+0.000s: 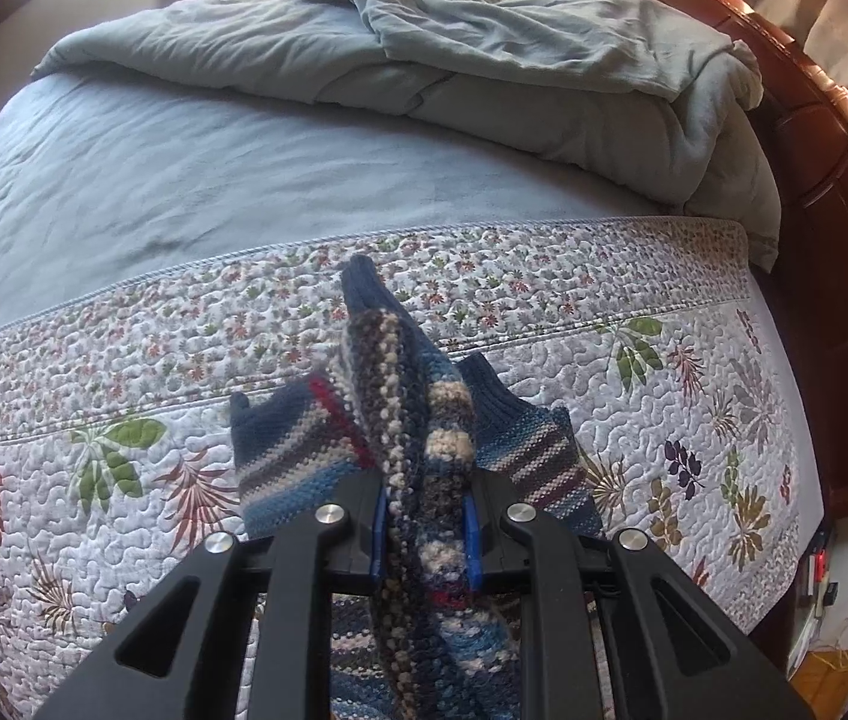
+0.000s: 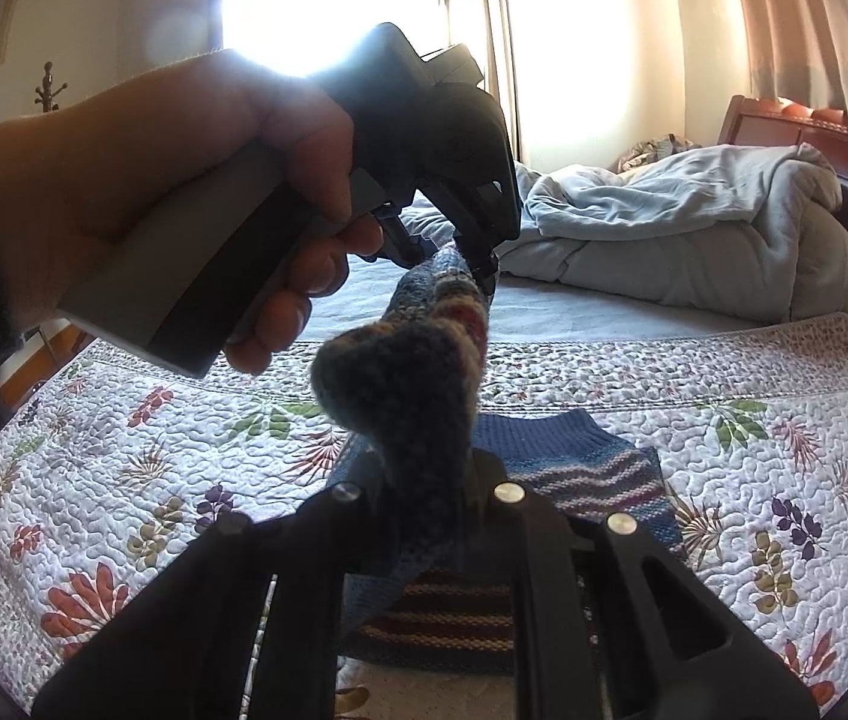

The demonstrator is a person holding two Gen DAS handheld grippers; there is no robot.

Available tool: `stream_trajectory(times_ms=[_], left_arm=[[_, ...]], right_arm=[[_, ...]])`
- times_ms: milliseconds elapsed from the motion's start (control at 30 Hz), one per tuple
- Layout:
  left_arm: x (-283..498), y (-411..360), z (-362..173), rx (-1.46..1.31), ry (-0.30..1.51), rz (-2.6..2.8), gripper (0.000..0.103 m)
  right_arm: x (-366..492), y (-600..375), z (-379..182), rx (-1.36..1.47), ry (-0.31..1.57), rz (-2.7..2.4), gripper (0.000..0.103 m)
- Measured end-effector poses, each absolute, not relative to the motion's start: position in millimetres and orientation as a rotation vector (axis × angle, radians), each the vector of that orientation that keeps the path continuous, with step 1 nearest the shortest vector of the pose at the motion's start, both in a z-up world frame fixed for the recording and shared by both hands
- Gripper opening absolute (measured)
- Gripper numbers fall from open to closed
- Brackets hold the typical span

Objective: Fold small clothes

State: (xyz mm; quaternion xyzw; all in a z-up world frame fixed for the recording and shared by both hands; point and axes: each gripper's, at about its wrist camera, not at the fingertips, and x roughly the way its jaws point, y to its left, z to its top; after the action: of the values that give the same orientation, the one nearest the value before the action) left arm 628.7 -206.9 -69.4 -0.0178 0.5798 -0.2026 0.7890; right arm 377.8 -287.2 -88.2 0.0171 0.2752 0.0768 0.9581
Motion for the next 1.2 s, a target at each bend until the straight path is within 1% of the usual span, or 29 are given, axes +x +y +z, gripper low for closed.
stream_trajectory(times_ms=[267, 667, 1000, 1200], left_arm=[[629.5, -235.7, -82.8, -0.023, 1.267, -0.442, 0.019], [632.9, -275.6, -125.7, -0.007, 1.313, -0.437, 0.019], [632.8, -299.7, -164.3, 0.018, 1.358, -0.413, 0.019], [631.1, -311.7, -183.7, 0.024, 1.379, -0.422, 0.019]], right_arm=[[378.7, -312.0, -99.4, 0.065, 0.579, 0.135, 0.011], [388.3, -358.8, -133.2, 0.179, 0.664, 0.124, 0.011], [397.7, -398.4, -165.4, 0.416, 0.763, 0.179, 0.011], [396.6, -413.5, -179.1, 0.480, 0.802, 0.181, 0.011]])
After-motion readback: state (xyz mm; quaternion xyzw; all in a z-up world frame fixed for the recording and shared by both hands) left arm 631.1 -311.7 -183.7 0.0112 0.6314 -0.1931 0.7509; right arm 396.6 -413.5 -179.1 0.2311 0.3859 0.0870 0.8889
